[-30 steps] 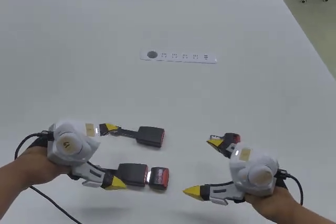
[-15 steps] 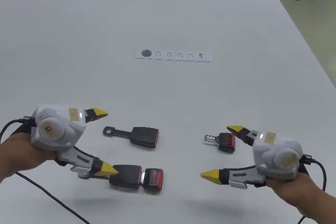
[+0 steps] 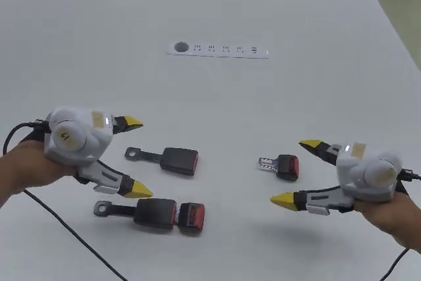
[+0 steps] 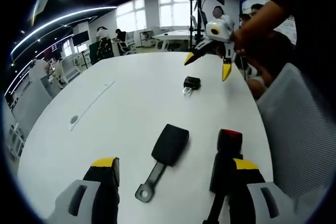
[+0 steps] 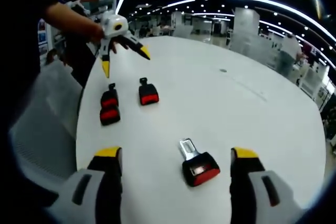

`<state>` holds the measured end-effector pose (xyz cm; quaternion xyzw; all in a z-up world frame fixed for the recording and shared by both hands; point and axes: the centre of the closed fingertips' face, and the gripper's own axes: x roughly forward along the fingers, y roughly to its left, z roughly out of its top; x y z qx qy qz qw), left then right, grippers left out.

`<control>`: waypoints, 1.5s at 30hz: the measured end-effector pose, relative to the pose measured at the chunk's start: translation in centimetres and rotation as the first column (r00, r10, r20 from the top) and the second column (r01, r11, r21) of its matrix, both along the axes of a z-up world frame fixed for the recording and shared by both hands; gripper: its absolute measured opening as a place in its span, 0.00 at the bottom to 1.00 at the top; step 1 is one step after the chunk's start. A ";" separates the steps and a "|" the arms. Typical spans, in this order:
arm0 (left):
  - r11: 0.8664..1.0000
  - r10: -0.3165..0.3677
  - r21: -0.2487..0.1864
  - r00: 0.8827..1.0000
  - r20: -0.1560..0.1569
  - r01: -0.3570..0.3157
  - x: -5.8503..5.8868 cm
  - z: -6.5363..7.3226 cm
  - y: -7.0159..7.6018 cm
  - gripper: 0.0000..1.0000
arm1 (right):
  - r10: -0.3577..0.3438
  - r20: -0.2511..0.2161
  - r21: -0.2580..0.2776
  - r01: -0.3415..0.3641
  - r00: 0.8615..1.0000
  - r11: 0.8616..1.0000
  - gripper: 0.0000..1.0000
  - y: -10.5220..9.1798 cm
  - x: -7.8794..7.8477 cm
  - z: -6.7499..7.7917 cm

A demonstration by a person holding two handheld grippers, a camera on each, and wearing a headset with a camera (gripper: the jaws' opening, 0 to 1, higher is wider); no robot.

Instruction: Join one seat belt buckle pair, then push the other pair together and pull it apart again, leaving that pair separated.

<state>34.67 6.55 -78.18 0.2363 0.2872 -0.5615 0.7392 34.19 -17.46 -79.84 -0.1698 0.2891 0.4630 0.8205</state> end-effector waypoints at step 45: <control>0.981 -0.174 0.077 0.982 -0.072 0.180 2.5 -7.0 -3.6 0.35 | 0.197 -0.110 -0.123 -0.210 0.974 0.970 0.36 -2.2 1.9 -5.2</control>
